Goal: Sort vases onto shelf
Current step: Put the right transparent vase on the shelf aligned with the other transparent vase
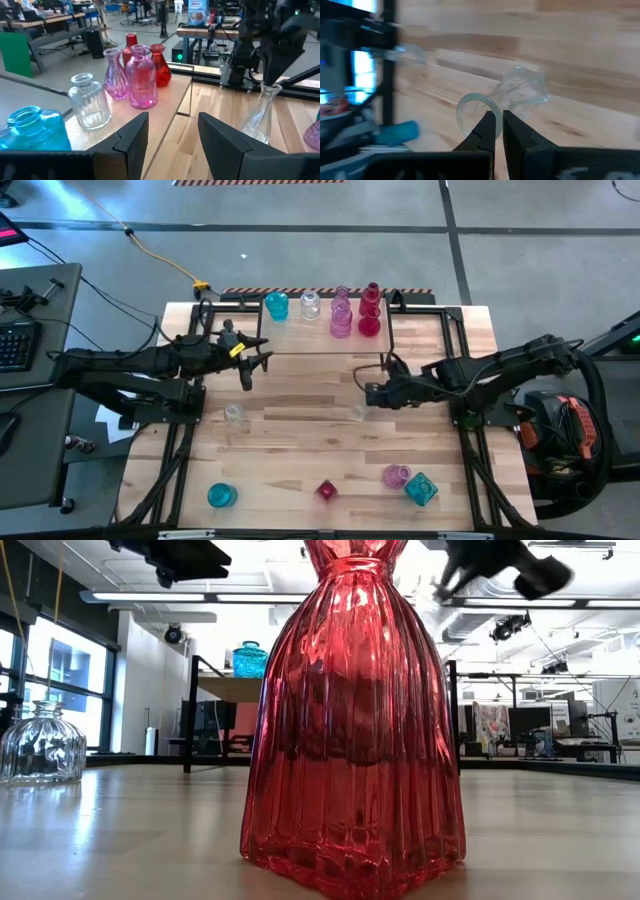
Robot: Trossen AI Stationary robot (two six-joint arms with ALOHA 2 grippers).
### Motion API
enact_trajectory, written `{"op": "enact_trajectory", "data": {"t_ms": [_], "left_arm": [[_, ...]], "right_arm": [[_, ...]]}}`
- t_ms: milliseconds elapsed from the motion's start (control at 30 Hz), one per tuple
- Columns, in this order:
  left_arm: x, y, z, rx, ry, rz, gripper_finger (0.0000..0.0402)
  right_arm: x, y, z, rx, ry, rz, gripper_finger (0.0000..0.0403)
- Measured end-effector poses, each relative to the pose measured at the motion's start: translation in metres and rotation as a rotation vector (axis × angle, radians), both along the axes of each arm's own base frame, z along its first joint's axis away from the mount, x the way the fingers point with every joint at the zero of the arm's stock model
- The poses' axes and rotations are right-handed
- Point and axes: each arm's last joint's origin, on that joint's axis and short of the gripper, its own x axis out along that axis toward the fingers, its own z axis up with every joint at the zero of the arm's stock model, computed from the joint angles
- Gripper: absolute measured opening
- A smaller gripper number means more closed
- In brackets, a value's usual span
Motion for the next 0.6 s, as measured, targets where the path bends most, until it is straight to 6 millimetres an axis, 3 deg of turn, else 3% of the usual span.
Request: {"op": "enact_trajectory", "data": {"t_ms": [600], "left_arm": [[0.035, 0.004, -0.011, -0.099, -0.035, -0.168, 0.0161]], "right_arm": [[0.026, -0.042, 0.024, -0.109, -0.293, 0.027, 0.0]]}}
